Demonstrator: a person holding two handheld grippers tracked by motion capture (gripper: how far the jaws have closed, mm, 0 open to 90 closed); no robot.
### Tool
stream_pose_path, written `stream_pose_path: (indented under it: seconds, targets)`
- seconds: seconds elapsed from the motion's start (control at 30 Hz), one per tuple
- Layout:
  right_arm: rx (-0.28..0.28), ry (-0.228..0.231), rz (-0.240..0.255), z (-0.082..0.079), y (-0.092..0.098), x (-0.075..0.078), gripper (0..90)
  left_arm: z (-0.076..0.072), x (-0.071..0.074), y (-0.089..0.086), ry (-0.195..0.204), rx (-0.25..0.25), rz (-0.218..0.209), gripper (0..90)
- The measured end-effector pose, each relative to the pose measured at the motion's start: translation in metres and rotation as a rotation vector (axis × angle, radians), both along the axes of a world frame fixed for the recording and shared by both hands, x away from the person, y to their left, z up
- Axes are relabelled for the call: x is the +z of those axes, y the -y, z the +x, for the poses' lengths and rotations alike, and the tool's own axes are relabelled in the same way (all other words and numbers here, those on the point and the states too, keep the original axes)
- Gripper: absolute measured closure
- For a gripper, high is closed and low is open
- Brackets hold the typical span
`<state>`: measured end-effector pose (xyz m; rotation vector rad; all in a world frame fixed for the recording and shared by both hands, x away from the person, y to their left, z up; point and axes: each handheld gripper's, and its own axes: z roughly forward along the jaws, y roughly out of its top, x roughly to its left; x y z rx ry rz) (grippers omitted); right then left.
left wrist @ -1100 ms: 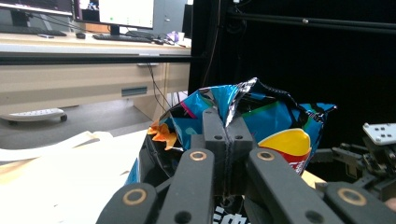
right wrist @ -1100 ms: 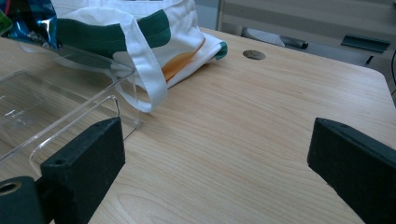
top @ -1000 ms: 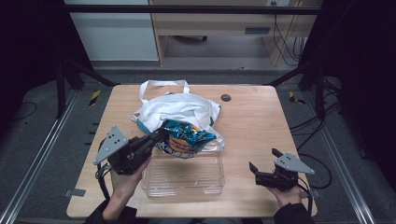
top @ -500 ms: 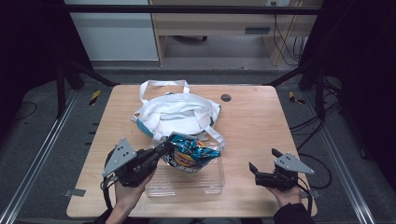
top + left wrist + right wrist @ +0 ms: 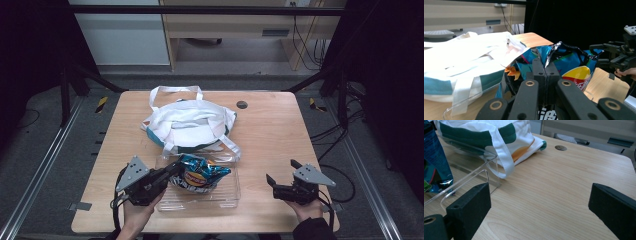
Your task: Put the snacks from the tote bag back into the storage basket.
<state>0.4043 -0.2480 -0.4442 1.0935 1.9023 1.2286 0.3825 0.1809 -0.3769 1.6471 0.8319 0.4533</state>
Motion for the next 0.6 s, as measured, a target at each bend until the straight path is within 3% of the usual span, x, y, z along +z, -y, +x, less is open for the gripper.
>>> stream_pose_path:
  seconds: [0.6]
  targets:
    - [-0.002, -0.008, -0.005, 0.001, 0.0, -0.002, 4.6, 0.01, -0.015, -0.007, 0.015, 0.096, 0.042, 89.3]
